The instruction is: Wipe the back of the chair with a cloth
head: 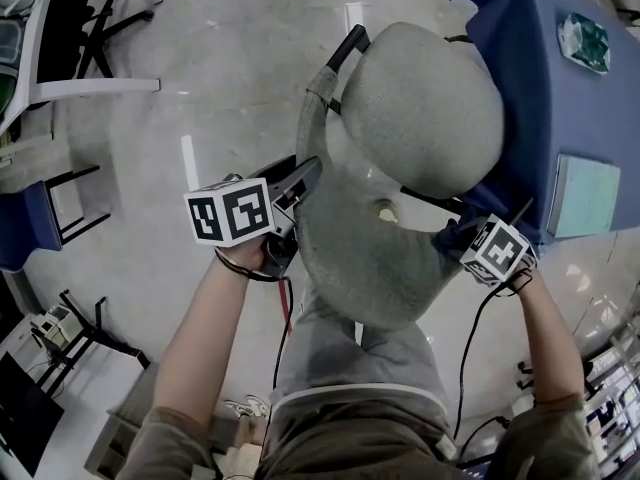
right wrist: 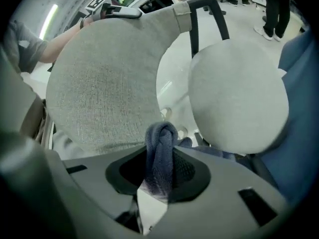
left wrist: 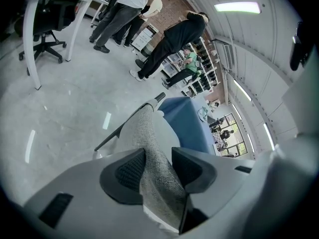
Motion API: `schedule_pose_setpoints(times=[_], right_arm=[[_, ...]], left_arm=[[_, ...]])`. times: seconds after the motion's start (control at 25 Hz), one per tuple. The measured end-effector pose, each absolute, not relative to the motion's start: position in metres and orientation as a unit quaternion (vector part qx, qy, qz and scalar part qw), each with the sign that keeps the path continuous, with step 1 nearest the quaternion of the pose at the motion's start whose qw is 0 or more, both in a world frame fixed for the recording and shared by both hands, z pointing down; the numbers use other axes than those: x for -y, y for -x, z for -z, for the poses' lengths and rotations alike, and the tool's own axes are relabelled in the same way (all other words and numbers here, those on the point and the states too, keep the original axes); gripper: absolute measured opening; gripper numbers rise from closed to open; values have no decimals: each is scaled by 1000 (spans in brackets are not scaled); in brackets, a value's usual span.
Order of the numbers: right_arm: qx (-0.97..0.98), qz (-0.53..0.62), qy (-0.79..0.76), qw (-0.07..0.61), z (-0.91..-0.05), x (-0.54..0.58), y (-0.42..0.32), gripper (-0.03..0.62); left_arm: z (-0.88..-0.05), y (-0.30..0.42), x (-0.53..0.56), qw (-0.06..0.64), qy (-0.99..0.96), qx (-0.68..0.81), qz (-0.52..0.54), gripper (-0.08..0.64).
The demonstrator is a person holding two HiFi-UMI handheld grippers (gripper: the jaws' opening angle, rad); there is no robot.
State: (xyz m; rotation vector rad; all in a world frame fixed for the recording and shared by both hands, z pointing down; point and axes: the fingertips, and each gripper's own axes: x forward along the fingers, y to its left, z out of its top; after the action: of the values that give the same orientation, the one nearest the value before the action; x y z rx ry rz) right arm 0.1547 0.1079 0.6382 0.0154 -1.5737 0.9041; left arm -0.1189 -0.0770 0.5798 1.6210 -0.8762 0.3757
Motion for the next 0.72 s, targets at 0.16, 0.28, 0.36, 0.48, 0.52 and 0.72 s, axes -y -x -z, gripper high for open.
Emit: schedule_pose_setpoints(times=[0.16, 0.28, 0.36, 0.48, 0.52, 0.72], right_arm=[[700, -391, 30, 597, -630, -116, -110, 112], [739, -413, 37, 532, -608, -112, -48, 112], [769, -412, 27, 489, -592, -99, -7, 110], [804, -430, -5, 410, -566, -64, 45, 109], [812, -442, -20, 381, -557, -51, 59, 109], [830, -455, -92, 308, -534, -14, 86, 110]], left_arm=[[-581, 118, 77, 583, -697, 373, -186, 190], [-581, 117, 77, 579, -699, 370, -196, 190], [-581, 117, 76, 578, -700, 370, -197, 190], [-581, 118, 77, 573, -702, 372, -203, 189], [-581, 119, 77, 572, -702, 372, -204, 189], [-582, 118, 76, 576, -699, 371, -205, 189]])
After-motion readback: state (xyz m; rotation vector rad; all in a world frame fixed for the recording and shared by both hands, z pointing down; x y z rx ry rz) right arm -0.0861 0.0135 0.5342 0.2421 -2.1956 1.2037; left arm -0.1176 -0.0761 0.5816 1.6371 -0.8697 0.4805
